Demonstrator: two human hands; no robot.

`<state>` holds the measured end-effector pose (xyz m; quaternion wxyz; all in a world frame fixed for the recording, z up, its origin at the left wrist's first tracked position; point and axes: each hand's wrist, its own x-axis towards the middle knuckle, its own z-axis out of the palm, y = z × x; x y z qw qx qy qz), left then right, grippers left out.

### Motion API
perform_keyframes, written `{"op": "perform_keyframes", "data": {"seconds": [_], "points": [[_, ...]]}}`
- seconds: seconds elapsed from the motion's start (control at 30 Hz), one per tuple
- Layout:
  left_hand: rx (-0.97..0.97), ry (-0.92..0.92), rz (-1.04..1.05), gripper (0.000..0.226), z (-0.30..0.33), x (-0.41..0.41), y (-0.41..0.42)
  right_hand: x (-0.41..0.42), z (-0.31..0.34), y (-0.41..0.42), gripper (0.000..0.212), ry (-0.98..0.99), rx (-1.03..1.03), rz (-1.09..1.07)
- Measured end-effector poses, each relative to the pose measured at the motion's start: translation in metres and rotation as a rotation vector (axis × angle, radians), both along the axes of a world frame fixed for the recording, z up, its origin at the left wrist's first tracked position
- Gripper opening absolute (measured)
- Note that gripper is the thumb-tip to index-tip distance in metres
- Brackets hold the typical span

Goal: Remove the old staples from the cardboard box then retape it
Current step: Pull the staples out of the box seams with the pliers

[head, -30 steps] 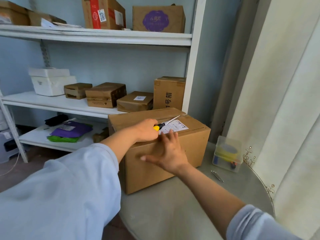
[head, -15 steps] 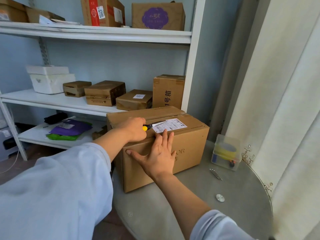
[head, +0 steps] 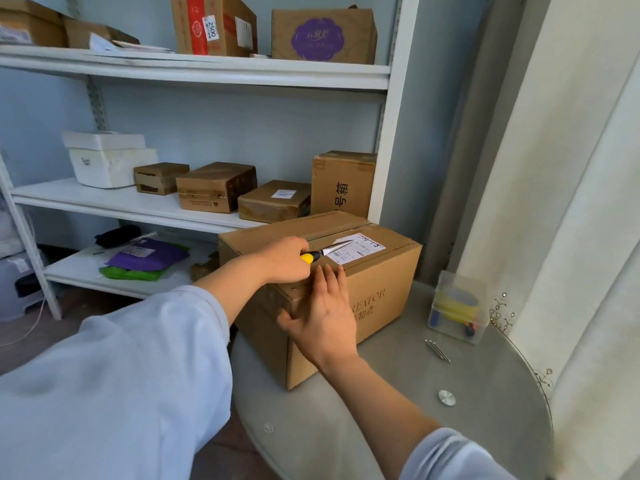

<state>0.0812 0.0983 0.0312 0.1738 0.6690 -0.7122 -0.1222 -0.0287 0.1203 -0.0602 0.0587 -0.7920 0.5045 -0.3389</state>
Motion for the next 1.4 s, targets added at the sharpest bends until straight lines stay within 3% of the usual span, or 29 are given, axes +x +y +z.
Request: {"op": "perform_keyframes", "data": {"seconds": [0.1,0.23,0.47,0.93,1.1,1.2,1.3,1.4], "points": [[-0.011,-0.029,-0.046,0.016,-0.002,-0.003,0.001,-0.026,0.000,-0.008,0.087,0.011,-0.029,0.062],[-0.012,-0.009,-0.109,0.035,0.002,-0.003,0.007,-0.075,0.002,-0.024,0.090,0.011,0.034,0.153],[-0.173,-0.263,-0.267,0.017,0.002,-0.017,0.010,-0.117,0.005,-0.036,0.083,-0.090,0.228,0.115],[-0.133,-0.590,-0.285,0.065,-0.010,-0.008,-0.009,-0.122,-0.005,-0.043,0.089,-0.151,0.203,0.146],[-0.008,-0.667,-0.338,0.082,-0.005,-0.004,-0.009,-0.121,-0.006,-0.043,0.088,-0.155,0.209,0.142],[-0.008,-0.657,-0.343,0.080,0.002,-0.006,-0.011,-0.121,-0.006,-0.042,0.089,-0.156,0.210,0.137],[-0.183,-0.663,-0.294,0.066,0.003,-0.006,-0.011,-0.123,-0.005,-0.042,0.090,-0.156,0.218,0.132],[-0.269,-0.551,-0.265,0.057,-0.003,-0.002,-0.009,-0.122,-0.006,-0.042,0.089,-0.153,0.223,0.129]]}}
